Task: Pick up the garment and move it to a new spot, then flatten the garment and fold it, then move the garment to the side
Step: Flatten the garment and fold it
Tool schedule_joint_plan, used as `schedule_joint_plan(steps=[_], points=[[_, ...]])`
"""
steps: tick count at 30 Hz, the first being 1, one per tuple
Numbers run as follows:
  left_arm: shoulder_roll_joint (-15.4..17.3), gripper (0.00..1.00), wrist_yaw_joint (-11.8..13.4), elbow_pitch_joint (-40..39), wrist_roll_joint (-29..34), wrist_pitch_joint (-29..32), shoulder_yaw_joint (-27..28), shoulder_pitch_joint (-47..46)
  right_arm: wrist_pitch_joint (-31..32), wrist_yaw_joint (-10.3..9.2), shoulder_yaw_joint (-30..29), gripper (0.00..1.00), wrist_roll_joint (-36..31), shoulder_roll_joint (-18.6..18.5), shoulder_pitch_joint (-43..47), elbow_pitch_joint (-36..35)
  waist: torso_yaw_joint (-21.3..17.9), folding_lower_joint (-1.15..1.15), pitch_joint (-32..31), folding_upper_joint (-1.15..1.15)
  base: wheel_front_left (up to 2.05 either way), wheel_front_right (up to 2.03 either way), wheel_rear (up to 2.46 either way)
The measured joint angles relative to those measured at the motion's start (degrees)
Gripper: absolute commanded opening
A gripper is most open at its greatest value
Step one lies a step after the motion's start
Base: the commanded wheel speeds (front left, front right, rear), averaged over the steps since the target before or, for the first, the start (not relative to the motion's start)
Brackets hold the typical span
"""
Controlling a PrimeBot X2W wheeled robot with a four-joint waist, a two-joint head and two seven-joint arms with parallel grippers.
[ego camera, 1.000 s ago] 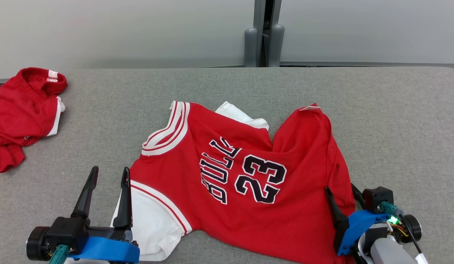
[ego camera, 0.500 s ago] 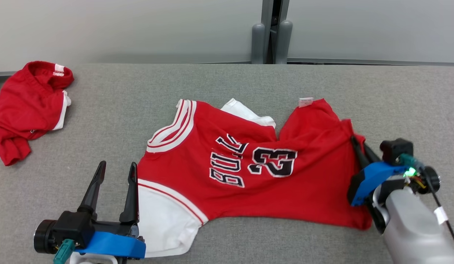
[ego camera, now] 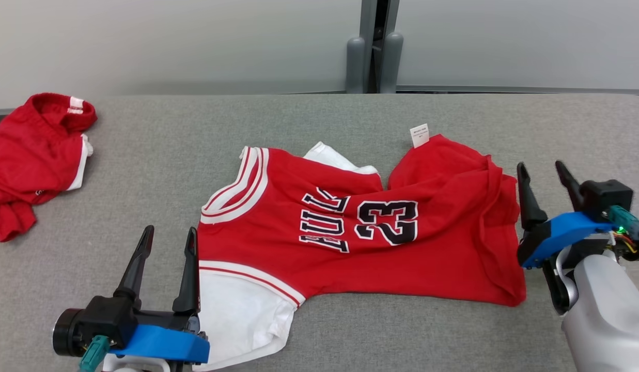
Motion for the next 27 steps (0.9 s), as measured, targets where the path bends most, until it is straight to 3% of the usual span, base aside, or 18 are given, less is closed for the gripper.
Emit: schedule_joint_plan(steps=[6, 12, 19, 27], points=[[-0.02, 1.0, 0.22, 0.12, -0.01, 0.0, 0.73, 0.91, -0.01, 0.0, -3.0, 1.0, -1.64, 2.41, 11.31, -21.0, -1.65, 0.0, -1.73, 0.0, 0.0, 0.0, 0.0], [-0.01, 1.0, 0.51, 0.14, 0.02, 0.0, 1.92, 2.79, -0.01, 0.0, -3.28, 1.0, -1.91, 5.23, 21.03, -34.32, -3.15, 0.0, -3.78, 0.0, 0.0, 0.0, 0.0], [-0.01, 1.0, 0.59, 0.26, 0.47, 0.0, 2.49, 4.78, -0.01, 0.0, -3.16, 1.0, -1.48, 7.32, 28.71, -40.52, -4.08, -0.01, -5.81, 0.0, 0.0, 0.0, 0.0], [-0.01, 1.0, 0.76, 0.75, 0.56, 0.0, 2.48, 6.32, -0.01, 0.0, -2.54, 1.0, -1.8, 8.51, 33.93, -42.18, -3.64, -0.01, -7.29, 0.0, 0.0, 0.0, 0.0]])
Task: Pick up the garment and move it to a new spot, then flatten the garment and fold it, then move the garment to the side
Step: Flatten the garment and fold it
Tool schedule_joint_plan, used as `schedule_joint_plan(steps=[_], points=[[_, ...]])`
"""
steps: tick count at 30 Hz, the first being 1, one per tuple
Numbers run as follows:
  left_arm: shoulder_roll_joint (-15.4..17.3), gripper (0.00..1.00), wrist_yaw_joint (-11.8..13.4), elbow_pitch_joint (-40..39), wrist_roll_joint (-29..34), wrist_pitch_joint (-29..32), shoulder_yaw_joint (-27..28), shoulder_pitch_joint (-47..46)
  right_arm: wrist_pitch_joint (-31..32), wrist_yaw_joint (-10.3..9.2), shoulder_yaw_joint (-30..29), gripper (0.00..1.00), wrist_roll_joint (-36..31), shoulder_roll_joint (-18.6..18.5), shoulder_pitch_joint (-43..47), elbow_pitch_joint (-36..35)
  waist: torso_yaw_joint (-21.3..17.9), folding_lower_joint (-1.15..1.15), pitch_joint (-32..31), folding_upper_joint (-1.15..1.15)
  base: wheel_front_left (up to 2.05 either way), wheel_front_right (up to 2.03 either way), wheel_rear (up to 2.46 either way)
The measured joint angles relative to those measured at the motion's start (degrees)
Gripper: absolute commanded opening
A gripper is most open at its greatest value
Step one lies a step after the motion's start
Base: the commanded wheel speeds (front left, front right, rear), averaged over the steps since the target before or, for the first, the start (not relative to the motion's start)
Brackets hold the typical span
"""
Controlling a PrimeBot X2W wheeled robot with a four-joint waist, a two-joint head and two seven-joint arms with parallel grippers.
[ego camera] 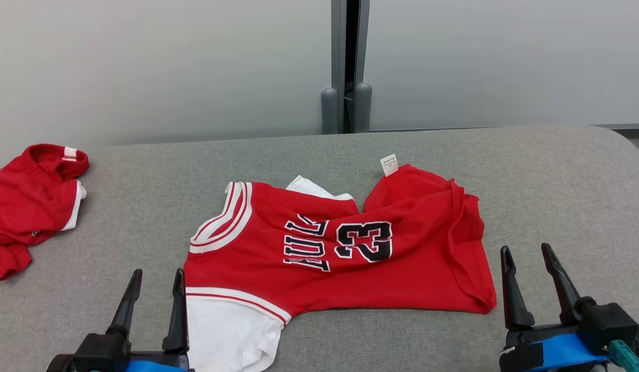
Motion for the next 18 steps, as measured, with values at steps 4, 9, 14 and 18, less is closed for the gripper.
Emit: schedule_joint_plan(steps=[4, 9, 14, 18], points=[[-0.01, 1.0, 0.26, 0.18, 0.0, 0.0, 0.03, 0.23, 0.0, 0.0, 0.14, 1.0, -0.04, 0.24, 0.54, 0.11, 0.09, 0.0, -0.29, 0.0, 0.0, 0.0, 0.0], [-0.01, 1.0, 0.25, 2.36, -0.18, 0.0, -0.19, 0.79, 0.0, 0.0, -0.29, 1.0, -0.33, 0.36, 0.75, 3.85, 0.29, 0.0, -0.38, 0.0, 0.0, 0.0, 0.0], [0.0, 1.0, 0.15, 6.26, -1.18, 0.0, -1.77, 1.51, 0.01, 0.0, -1.68, 1.0, -1.19, 0.04, 0.26, 10.13, 0.53, 0.0, 0.0, 0.0, 0.0, 0.0, 0.0], [-0.02, 1.0, 0.14, 9.88, -1.74, 0.0, -3.2, 2.57, 0.01, 0.0, -2.5, 1.0, -2.21, -0.13, -0.59, 15.18, 0.75, 0.0, 0.45, 0.0, 0.0, 0.0, 0.0]])
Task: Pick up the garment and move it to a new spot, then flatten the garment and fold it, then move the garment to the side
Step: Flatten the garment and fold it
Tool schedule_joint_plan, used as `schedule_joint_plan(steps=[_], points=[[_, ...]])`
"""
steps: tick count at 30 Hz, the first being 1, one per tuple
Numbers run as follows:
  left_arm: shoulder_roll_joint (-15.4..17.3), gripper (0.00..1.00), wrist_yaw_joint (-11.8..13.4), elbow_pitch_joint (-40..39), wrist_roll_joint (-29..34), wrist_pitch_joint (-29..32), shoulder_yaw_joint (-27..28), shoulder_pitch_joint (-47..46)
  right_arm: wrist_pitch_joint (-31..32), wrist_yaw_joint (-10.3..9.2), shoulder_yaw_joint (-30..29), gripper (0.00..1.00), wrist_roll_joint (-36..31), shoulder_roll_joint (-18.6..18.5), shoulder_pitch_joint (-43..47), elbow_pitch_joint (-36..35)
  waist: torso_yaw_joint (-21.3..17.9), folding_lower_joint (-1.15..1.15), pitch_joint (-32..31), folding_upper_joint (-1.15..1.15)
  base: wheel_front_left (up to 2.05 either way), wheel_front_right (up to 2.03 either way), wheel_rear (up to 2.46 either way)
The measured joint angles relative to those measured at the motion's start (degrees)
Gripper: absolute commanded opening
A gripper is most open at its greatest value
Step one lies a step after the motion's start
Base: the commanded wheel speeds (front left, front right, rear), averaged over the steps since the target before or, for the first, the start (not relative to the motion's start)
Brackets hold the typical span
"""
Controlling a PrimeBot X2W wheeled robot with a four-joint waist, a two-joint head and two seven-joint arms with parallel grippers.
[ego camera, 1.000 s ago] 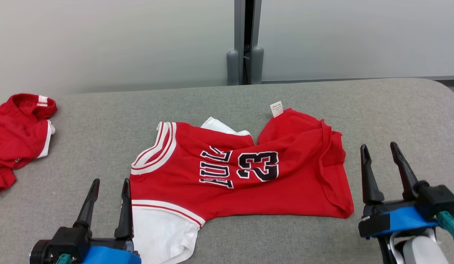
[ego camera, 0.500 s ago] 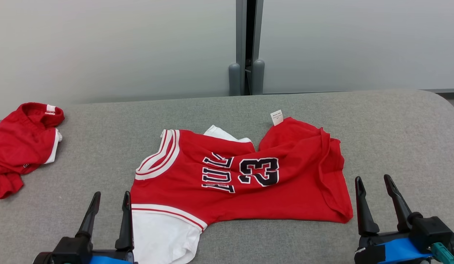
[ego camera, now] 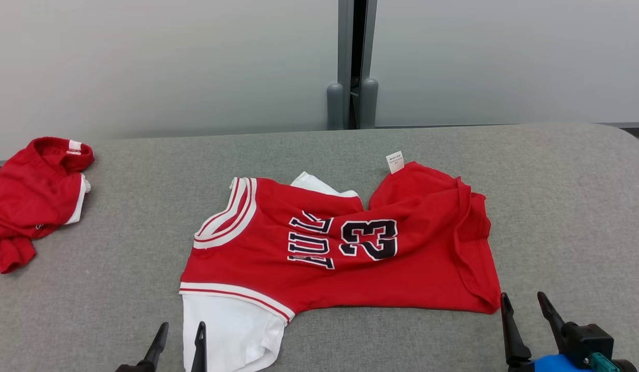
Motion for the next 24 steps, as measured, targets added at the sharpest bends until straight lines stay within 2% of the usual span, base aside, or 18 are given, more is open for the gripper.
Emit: schedule_joint_plan(steps=[11, 24], points=[[0.01, 1.0, -0.34, 6.68, -1.49, 0.01, -2.35, 0.85, 0.0, 0.0, -0.54, 1.0, -0.41, -0.27, -4.32, 10.91, 0.96, 0.01, 2.06, 0.0, 0.0, 0.0, 0.0], [0.01, 1.0, -0.53, 11.31, -3.03, 0.0, -3.88, -0.18, -0.01, 0.0, 0.01, 1.0, 0.1, 0.12, -7.26, 15.4, 1.28, 0.01, 3.88, 0.0, 0.0, 0.0, 0.0]])
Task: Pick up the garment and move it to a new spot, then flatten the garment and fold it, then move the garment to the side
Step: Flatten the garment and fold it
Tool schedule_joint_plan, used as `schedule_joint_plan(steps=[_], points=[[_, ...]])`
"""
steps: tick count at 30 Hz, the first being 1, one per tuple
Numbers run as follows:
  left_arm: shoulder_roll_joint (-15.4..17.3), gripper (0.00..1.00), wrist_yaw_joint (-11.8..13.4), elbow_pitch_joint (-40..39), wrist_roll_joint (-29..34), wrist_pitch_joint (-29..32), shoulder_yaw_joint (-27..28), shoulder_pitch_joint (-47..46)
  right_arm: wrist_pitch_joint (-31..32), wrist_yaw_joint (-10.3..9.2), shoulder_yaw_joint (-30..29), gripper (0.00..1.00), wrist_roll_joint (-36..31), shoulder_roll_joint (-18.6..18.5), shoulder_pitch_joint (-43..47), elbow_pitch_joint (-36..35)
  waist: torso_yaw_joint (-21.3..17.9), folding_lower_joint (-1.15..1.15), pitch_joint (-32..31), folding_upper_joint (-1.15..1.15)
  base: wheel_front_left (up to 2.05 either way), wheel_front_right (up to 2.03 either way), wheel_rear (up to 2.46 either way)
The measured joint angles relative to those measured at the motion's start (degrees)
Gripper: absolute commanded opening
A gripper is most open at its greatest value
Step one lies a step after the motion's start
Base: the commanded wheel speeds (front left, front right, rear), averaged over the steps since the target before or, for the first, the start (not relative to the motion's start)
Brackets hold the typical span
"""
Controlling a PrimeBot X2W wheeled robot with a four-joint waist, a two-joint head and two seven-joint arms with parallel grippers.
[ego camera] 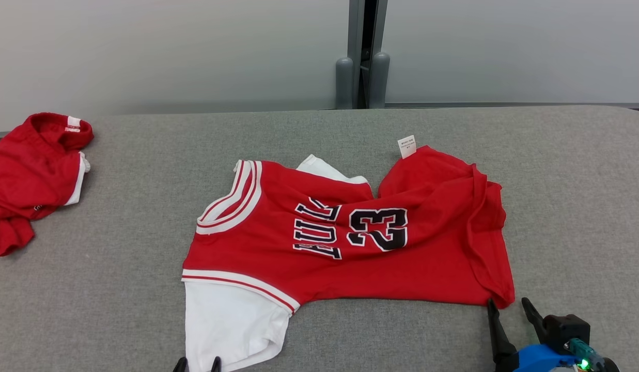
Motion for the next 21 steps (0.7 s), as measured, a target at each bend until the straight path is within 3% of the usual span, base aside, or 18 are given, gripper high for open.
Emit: schedule_joint_plan(steps=[12, 13, 14, 15, 16, 17, 18, 21], points=[[0.07, 1.0, -0.38, 2.12, -1.89, -0.23, -2.71, -3.39, -0.02, 0.0, 0.62, 1.0, 0.97, 0.33, -3.02, 3.65, 0.17, 0.0, 1.53, 0.0, 0.0, 0.0, 0.0], [0.07, 1.0, -0.38, 2.27, -1.96, -0.25, -2.87, -3.6, -0.03, 0.0, 0.69, 0.67, 1.09, 0.33, -3.3, 3.94, 0.21, 0.0, 1.62, 0.0, 0.0, 0.0, 0.0], [0.07, 1.0, -0.38, 2.42, -1.99, -0.25, -3.02, -3.77, -0.04, 0.0, 0.73, 0.47, 1.19, 0.35, -3.57, 4.27, 0.23, 0.0, 1.7, 0.0, 0.0, 0.0, 0.0], [0.07, 1.0, -0.43, 2.74, -2.36, -0.26, -3.18, -3.96, -0.07, 0.0, 0.76, 0.4, 1.43, 0.36, -3.77, 4.63, 0.26, 0.0, 1.76, 0.0, 0.0, 0.0, 0.0], [0.07, 1.0, -0.58, 3.13, -2.65, -0.29, -3.36, -4.21, -0.08, 0.0, 0.79, 0.05, 1.75, 0.38, -4.02, 5.04, 0.29, 0.0, 1.81, 0.0, 0.0, 0.0, 0.0], [0.07, 0.45, -0.73, 3.43, -2.87, -0.34, -3.56, -4.5, -0.09, 0.0, 0.89, 0.0, 2.03, 0.42, -4.24, 5.27, 0.33, 0.0, 1.86, 0.0, 0.0, 0.0, 0.0], [0.08, 0.01, -0.88, 3.69, -3.04, -0.35, -3.78, -4.73, -0.09, 0.0, 1.01, 0.0, 2.14, 0.45, -4.37, 5.39, 0.36, 0.0, 1.9, 0.0, 0.0, 0.0, 0.0], [0.19, 0.0, -1.05, 3.94, -3.68, -0.35, -4.15, -5.32, -0.05, 0.0, 1.44, 0.0, 2.87, 0.77, -4.45, 4.9, 0.36, 0.0, 1.93, 0.0, 0.0, 0.0, 0.0]])
